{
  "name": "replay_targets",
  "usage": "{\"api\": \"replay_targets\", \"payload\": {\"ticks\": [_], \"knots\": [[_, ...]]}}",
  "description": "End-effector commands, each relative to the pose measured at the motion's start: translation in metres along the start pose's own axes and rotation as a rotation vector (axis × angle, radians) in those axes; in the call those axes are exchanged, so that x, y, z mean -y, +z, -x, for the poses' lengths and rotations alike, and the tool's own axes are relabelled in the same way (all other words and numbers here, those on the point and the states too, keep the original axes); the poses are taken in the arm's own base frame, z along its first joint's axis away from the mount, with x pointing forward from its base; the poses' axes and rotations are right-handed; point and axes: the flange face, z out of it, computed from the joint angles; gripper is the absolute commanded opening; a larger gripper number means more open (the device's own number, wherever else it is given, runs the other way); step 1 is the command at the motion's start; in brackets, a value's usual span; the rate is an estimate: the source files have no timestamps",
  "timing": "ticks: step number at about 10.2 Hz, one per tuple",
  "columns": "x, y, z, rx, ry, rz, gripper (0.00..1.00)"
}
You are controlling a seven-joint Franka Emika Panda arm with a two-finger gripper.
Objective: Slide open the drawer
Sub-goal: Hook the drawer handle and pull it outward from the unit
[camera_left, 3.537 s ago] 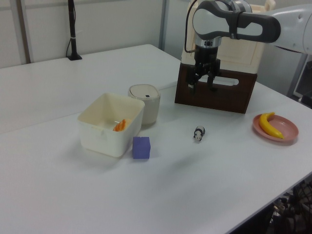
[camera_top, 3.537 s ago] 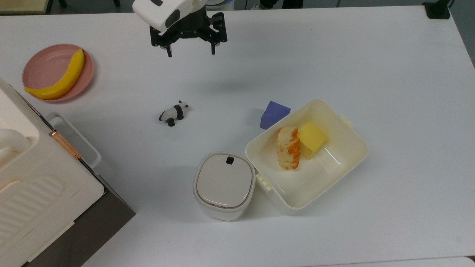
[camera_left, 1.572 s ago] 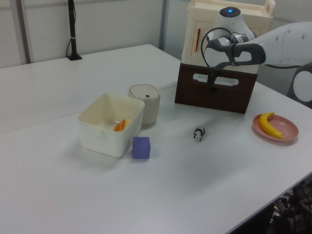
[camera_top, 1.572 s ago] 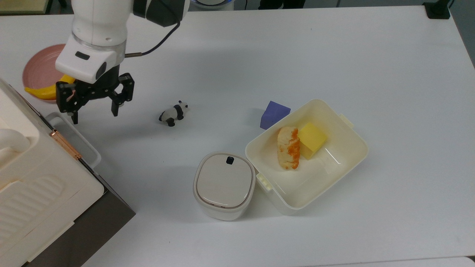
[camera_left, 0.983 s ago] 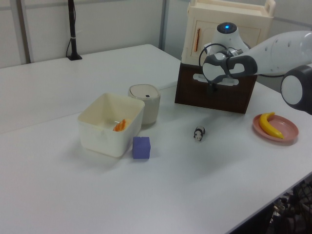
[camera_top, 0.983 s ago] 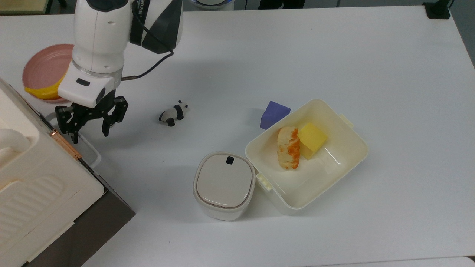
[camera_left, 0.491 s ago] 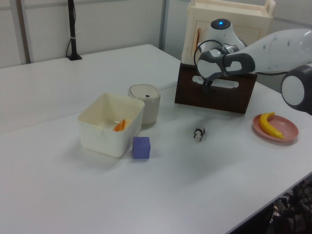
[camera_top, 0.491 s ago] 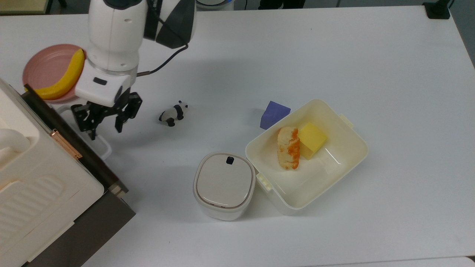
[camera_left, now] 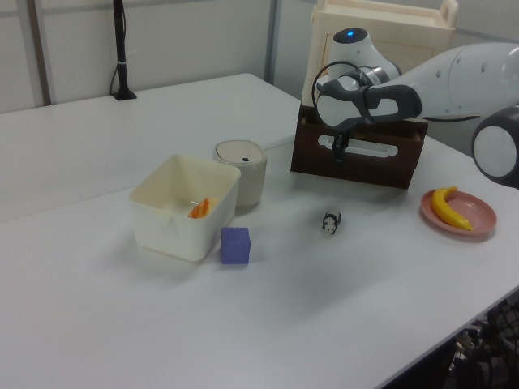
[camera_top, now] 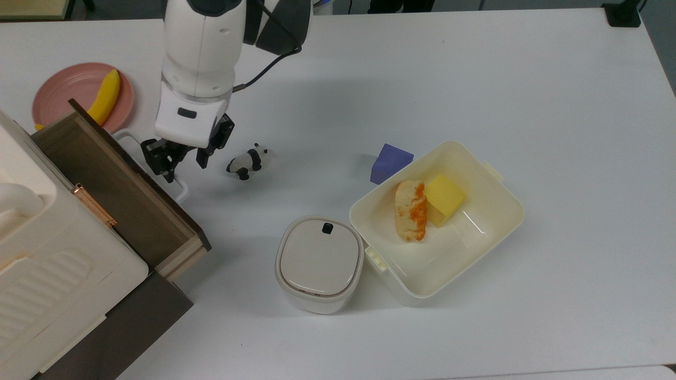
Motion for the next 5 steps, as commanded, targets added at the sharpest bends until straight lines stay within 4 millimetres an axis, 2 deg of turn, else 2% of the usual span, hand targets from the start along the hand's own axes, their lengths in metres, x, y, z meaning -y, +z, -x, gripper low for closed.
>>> {"api": "replay_targets", "payload": {"ticks": [1,2,3,5], "knots": [[0.062,-0.018,-0.008,0.030,-0.074,-0.098,0.60],[0.064,-0.023,-0.009,0.027,-0.074,-0.102,0.60],[0.058,-0.025,-0.009,0.012,-0.041,-0.101,0.66],[0.018,-0.053,0.000,-0.068,0.052,-0.076,0.75]]}}
